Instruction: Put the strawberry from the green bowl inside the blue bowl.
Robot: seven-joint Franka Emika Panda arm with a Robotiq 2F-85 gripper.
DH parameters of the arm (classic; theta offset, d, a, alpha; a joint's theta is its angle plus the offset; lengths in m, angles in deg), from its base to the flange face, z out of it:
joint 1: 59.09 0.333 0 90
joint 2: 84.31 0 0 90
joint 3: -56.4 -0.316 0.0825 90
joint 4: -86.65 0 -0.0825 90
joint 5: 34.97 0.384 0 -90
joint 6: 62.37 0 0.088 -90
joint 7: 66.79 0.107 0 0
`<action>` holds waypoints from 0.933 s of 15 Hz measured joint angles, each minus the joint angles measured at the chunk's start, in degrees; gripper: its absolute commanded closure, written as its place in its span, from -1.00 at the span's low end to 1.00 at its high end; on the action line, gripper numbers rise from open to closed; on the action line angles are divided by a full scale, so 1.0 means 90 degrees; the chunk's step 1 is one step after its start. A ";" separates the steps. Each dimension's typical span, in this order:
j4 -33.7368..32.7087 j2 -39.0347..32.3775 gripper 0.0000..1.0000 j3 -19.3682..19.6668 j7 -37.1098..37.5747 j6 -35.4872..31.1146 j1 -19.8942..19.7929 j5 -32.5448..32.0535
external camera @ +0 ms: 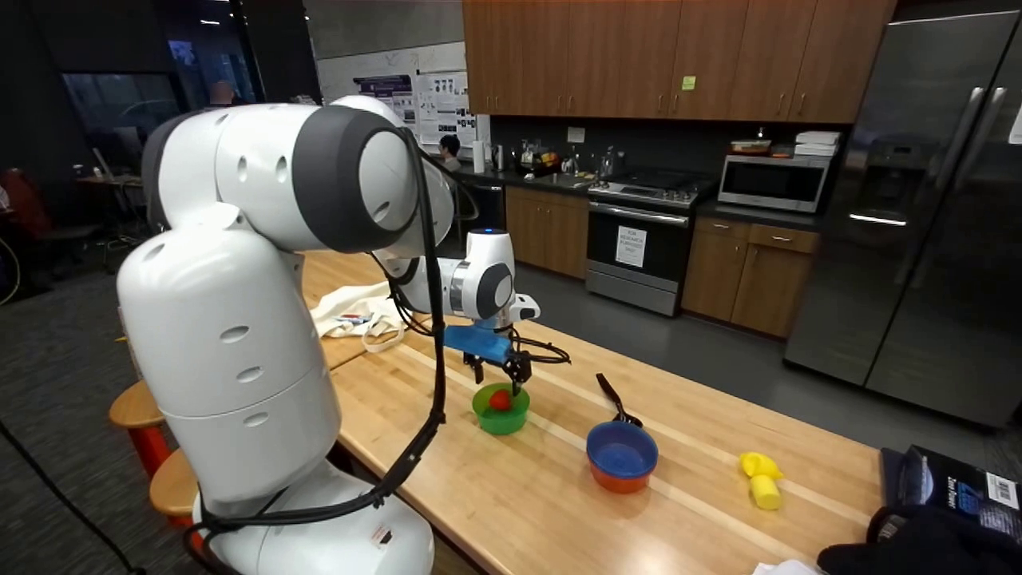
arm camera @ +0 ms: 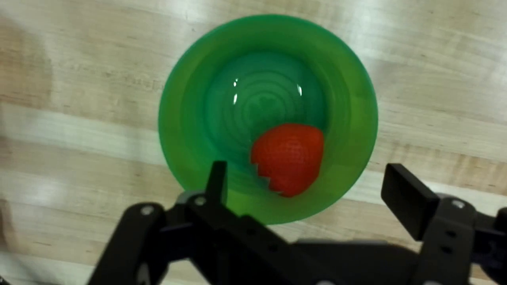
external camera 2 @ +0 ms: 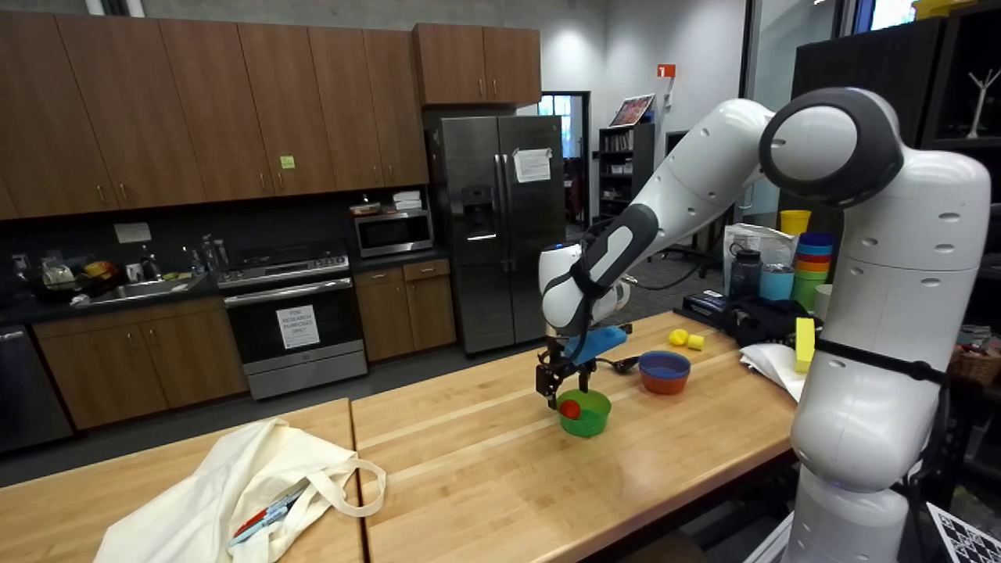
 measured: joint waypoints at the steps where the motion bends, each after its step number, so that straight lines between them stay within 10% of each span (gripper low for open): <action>1: -0.0069 -0.0066 -0.57 0.0007 0.0022 0.0000 -0.0005 -0.0012; 4: -0.0206 -0.0199 -0.45 0.0051 0.0037 0.0000 -0.0014 -0.0011; 9: -0.0225 -0.0240 0.53 0.0132 0.0035 -0.0036 -0.0022 0.0044; 11: -0.0195 -0.0241 -0.22 0.0140 0.0035 -0.0062 -0.0039 0.0047; 14: -0.0144 -0.0254 -0.47 0.0143 0.0031 -0.0094 -0.0039 0.0076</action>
